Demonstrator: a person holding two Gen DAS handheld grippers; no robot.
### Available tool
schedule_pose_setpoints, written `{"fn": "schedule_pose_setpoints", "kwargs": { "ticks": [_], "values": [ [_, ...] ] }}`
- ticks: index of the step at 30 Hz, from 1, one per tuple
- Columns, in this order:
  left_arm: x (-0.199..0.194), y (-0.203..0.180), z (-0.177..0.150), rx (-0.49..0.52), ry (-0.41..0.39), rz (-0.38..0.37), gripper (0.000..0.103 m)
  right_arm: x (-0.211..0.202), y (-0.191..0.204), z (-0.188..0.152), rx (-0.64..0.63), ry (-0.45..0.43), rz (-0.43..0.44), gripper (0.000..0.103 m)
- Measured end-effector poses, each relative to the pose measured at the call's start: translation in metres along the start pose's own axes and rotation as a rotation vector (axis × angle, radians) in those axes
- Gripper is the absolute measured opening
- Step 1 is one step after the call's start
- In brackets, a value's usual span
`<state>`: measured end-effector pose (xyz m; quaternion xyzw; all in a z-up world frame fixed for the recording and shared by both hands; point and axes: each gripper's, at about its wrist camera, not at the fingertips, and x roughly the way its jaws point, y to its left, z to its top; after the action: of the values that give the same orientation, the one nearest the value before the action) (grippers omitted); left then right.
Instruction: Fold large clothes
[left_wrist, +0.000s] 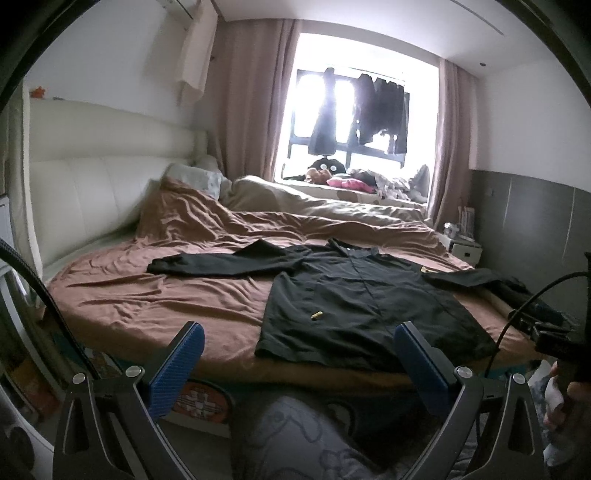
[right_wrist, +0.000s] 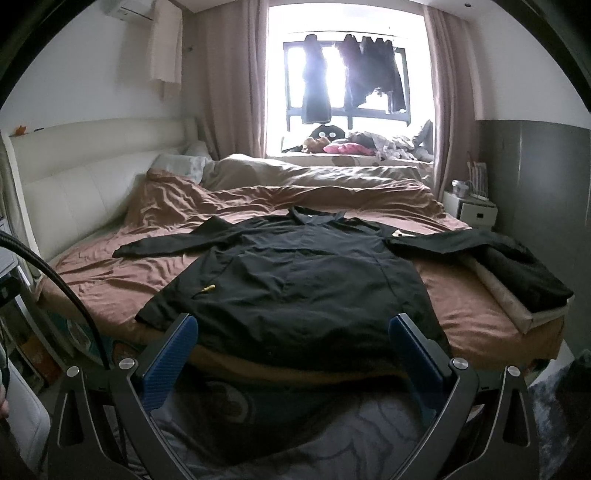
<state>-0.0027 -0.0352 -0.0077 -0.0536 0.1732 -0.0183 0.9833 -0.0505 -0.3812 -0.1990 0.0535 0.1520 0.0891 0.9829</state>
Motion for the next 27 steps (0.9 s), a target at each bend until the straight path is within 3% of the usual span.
{"fn": "schedule_pose_setpoints", "kwargs": {
  "ticks": [27],
  "values": [
    [-0.0063,0.0010,-0.0004,0.003,0.003,-0.021,0.103,0.0025,0.0036,0.0013,0.009,0.000,0.004,0.103]
  ]
}}
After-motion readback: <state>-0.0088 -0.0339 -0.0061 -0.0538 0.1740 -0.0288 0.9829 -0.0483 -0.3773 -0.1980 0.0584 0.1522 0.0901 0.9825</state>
